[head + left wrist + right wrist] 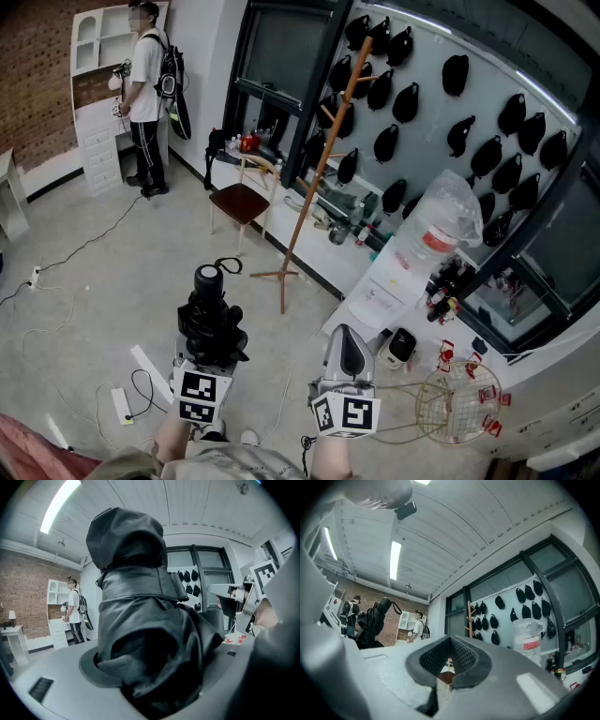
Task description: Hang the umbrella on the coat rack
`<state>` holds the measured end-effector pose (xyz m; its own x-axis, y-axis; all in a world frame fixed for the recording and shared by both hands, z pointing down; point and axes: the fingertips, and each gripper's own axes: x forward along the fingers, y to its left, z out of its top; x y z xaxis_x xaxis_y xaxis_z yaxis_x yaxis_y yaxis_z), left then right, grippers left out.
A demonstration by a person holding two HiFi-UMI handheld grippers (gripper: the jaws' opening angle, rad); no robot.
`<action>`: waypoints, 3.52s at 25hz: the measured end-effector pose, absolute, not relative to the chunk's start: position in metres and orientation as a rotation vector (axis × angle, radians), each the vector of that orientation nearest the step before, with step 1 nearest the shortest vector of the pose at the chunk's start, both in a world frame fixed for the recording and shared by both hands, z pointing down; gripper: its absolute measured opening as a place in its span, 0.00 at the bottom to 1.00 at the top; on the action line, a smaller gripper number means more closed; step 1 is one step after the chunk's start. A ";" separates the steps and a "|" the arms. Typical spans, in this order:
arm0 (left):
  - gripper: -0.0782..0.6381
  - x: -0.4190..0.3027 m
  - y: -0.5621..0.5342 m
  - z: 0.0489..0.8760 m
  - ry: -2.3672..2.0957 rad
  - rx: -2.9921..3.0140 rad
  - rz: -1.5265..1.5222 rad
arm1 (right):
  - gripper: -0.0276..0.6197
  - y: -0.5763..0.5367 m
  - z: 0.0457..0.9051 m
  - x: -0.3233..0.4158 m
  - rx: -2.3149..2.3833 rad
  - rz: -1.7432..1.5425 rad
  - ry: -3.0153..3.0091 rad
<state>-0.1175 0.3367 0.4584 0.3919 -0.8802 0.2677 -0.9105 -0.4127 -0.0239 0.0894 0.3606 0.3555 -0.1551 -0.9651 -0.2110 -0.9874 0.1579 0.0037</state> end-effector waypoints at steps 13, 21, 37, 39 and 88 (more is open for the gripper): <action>0.57 -0.132 0.309 0.460 -1.587 2.539 0.385 | 0.04 0.339 0.360 0.071 -1.965 0.203 2.247; 0.57 -0.149 0.275 0.456 -1.557 2.573 0.397 | 0.07 0.306 0.365 0.058 -1.873 0.059 2.208; 0.57 -0.163 0.227 0.475 -1.476 2.591 0.433 | 0.55 0.254 0.386 0.033 -1.882 0.026 2.282; 0.57 -0.160 0.219 0.479 -1.478 2.580 0.442 | 0.55 0.244 0.389 0.038 -1.882 0.022 2.295; 0.57 0.090 -0.083 0.478 -1.306 2.782 0.452 | 0.71 -0.055 0.370 0.122 -0.995 -0.145 2.740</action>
<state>0.0902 -0.0833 0.4783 0.6042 -0.7477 0.2754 -0.7580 -0.6459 -0.0908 0.1225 -0.0548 0.3700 -0.7457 -0.6432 -0.1738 -0.6212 0.7655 -0.1673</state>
